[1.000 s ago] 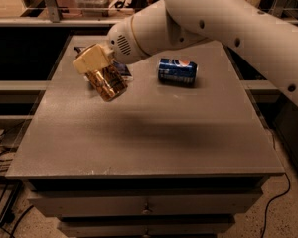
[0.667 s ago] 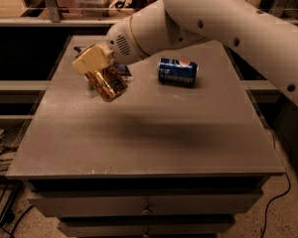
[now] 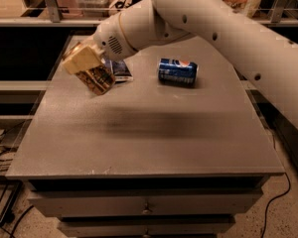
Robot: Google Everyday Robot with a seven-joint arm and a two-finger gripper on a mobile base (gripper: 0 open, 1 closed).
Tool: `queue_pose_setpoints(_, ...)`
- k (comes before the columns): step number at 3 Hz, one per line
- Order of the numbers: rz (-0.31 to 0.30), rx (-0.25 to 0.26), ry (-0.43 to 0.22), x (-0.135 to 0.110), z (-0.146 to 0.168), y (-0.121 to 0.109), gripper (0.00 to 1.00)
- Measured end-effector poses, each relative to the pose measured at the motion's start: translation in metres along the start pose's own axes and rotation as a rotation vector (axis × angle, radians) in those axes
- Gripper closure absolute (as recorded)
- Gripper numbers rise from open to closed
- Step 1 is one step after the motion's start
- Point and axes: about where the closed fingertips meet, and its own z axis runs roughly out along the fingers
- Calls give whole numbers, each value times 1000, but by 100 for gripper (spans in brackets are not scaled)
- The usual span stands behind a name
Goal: Place orange can upright
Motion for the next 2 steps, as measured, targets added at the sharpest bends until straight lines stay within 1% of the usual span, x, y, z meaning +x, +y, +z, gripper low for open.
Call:
queue_pose_setpoints(1, -150, -92, -79, -10, 15, 0, 100)
queue_pose_setpoints(2, -259, -135, -156, -9, 23, 7, 100)
